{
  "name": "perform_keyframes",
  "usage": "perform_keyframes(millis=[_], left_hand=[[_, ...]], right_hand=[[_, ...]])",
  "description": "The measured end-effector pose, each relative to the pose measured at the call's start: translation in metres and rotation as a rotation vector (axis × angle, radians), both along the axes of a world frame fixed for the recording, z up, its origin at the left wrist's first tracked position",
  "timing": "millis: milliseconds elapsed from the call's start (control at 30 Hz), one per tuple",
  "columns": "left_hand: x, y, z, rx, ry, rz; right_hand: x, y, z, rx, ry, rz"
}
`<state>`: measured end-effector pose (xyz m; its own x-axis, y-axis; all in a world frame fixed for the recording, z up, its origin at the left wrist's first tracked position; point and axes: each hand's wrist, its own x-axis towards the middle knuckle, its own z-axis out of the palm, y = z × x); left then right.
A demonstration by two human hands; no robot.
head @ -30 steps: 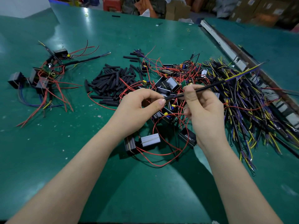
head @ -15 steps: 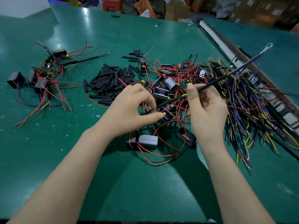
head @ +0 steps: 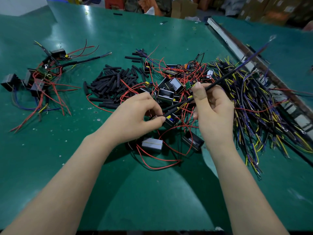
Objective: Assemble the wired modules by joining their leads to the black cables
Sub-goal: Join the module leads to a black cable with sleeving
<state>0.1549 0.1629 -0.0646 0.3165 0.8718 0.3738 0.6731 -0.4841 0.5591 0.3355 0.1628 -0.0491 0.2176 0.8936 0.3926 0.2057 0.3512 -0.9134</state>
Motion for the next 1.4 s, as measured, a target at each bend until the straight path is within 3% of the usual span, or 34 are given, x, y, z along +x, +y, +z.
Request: perform_keyframes(millis=[333, 767, 933, 1267, 1400], left_hand=[[0.016, -0.006, 0.0, 0.123, -0.011, -0.025], [0.017, -0.005, 0.001, 0.16, -0.081, 0.06], [0.019, -0.005, 0.0, 0.15, -0.131, 0.078], [0.019, -0.004, 0.005, 0.018, -0.312, 0.083], [0.019, -0.003, 0.003, -0.005, -0.336, 0.111]], right_hand=[[-0.001, 0.001, -0.001, -0.024, 0.112, 0.071], [-0.007, -0.004, 0.003, 0.0, 0.103, 0.124], [-0.007, -0.002, 0.001, -0.046, 0.133, 0.166], [0.0, 0.003, -0.004, -0.009, -0.048, 0.122], [-0.001, 0.002, -0.003, -0.031, 0.007, 0.162]])
